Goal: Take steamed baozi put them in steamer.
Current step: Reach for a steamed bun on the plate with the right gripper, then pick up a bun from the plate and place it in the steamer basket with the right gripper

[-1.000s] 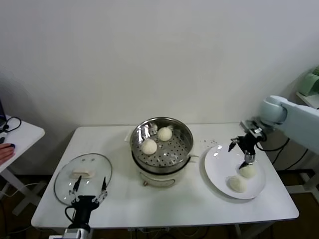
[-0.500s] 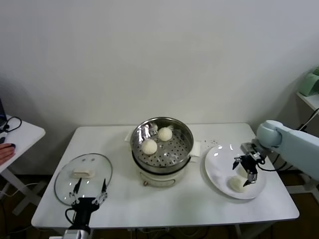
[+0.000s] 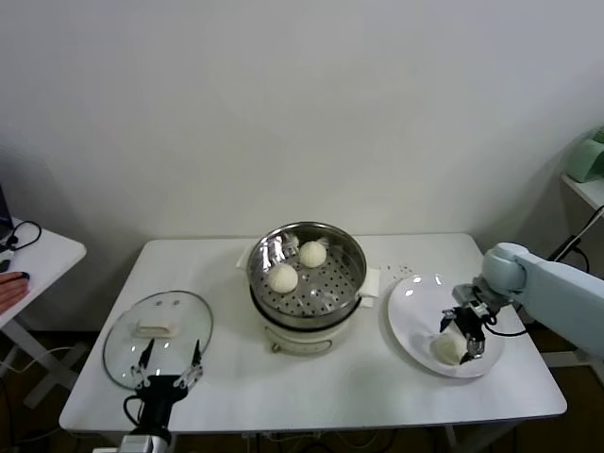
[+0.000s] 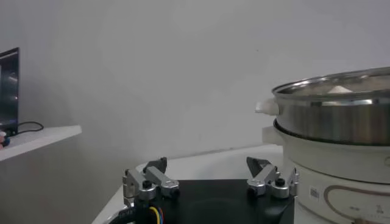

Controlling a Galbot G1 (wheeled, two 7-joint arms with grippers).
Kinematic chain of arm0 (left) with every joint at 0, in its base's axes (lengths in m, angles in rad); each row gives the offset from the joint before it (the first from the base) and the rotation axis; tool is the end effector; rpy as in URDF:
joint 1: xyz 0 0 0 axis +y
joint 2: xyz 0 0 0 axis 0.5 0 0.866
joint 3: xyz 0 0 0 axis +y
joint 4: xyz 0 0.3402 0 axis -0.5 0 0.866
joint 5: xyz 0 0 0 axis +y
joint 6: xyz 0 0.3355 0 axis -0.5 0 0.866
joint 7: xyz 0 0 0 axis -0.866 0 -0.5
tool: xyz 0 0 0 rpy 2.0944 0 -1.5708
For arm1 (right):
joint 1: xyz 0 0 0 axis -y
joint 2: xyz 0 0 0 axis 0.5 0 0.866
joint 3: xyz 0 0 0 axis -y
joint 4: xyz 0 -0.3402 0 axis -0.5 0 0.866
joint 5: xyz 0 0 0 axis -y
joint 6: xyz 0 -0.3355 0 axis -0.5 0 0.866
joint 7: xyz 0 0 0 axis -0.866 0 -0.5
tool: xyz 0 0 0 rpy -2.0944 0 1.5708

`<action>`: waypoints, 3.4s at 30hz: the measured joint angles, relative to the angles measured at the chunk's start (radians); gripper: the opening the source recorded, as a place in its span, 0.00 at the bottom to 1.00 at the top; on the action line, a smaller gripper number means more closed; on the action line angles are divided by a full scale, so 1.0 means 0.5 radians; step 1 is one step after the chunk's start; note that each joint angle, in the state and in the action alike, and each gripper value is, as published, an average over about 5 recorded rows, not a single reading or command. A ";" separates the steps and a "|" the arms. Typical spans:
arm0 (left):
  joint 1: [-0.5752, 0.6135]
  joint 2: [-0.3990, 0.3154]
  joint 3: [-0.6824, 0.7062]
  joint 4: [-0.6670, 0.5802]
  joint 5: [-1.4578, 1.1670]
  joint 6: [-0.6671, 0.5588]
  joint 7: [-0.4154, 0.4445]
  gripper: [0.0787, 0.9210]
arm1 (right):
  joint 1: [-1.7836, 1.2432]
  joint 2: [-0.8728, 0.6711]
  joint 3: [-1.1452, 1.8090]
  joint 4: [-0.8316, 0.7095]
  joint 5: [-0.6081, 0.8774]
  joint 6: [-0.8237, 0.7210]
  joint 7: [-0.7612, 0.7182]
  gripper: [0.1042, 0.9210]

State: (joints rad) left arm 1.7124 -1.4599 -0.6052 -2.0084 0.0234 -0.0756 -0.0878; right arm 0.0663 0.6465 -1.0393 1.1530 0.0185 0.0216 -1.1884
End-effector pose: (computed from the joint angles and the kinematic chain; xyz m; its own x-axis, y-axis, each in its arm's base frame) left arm 0.1185 0.0465 -0.3396 -0.9862 -0.1010 0.1315 -0.0777 0.9821 0.1719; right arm 0.4781 -0.1955 -0.2326 0.0821 -0.1136 0.9901 -0.9736 -0.2213 0.0554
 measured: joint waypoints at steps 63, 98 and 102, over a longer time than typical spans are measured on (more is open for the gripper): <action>0.088 0.037 0.048 -0.041 0.066 0.019 -0.004 0.88 | 0.988 0.603 -0.032 0.675 -0.992 1.111 -0.053 0.72; 0.130 0.109 0.116 0.013 0.095 0.043 -0.013 0.88 | 0.720 1.176 -0.301 0.499 -1.019 1.303 -0.028 0.72; 0.125 0.107 0.127 0.016 0.099 0.047 -0.015 0.88 | 0.718 1.178 -0.315 0.493 -0.982 1.303 -0.021 0.72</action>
State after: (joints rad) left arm 1.7748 -1.4063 -0.5417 -2.0007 0.0728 -0.0521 -0.0952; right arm 0.4254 1.2353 -1.1970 1.3994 -0.4723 0.6731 -1.1987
